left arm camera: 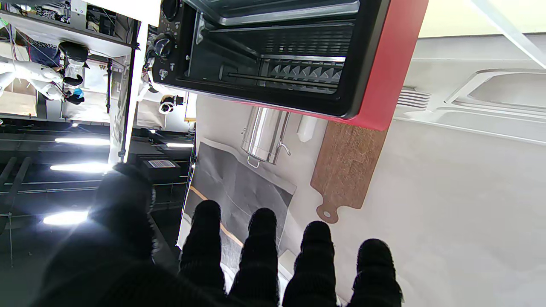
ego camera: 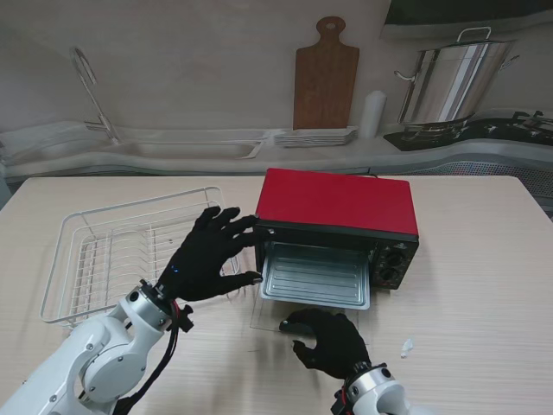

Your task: Slide the trays into the oven

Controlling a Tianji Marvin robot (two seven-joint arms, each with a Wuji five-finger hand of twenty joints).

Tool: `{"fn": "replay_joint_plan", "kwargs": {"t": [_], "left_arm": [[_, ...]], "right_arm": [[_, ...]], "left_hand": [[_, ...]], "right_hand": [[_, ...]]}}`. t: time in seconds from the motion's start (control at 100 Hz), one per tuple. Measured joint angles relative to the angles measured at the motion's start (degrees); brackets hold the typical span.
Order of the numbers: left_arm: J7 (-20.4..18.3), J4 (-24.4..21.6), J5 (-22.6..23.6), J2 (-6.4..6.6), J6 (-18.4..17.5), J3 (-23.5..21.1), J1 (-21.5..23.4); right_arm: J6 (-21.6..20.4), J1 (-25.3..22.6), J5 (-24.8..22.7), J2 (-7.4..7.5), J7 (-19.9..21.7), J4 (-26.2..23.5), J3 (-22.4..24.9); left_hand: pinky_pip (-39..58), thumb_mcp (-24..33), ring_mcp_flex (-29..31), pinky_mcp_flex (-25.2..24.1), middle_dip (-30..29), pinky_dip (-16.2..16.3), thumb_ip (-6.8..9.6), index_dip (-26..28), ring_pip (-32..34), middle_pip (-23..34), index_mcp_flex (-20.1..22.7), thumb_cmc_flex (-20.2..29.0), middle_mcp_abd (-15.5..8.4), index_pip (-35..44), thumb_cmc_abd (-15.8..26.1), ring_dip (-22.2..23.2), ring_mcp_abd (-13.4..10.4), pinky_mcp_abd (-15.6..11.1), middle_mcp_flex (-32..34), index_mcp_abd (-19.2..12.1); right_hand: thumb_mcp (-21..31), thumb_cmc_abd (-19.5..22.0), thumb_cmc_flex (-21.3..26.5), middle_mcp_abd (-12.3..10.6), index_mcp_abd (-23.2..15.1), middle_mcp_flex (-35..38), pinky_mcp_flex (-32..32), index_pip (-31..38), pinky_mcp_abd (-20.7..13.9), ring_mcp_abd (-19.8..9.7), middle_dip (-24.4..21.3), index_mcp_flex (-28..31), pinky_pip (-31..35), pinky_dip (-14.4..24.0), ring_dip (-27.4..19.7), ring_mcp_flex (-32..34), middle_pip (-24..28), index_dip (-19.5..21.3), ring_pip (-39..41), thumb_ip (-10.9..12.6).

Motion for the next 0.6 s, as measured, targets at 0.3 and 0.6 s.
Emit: {"fn": "replay_joint_plan", "kwargs": {"t": [0.3,0.6], "left_arm": [[0.1,-0.2,0.3,0.0,-0.1,-0.4,0.3],[0.1,-0.4,0.4,0.0,-0.1,-0.7,0.7]], "right_arm": [[4.2,4.7,-0.8,0.11,0.7,4.0,-3.6],[6.1,6.9,-0.5,0.0,0.5,5.6,-5.0]], "left_hand": [[0.0,0.0,0.0,0.0,0.0,0.0,0.0,0.0,0.0,0.0,0.0,0.0,0.0,0.0,0.0,0.0,0.0,0.0,0.0,0.0],[0.0,0.0,0.0,0.0,0.0,0.0,0.0,0.0,0.0,0.0,0.0,0.0,0.0,0.0,0.0,0.0,0.0,0.0,0.0,0.0]], "right_hand": [[-1.4,1.4,0.0,-0.9,0.5,-4.6,-6.2,-1.5,-6.9,-2.9,-0.2,-3.7,-4.2,-2.2,-1.5,-6.4,-1.2,-0.7,-3.4,0.0],[-2.6,2.7,-0.6,-2.0,0.5,-9.2,-9.9,-2.4,-10.5,-4.9,-1.7,-6.9,-8.3,-4.4,-4.2,-9.3,-4.3,-2.0,-7.0,0.0]]}}
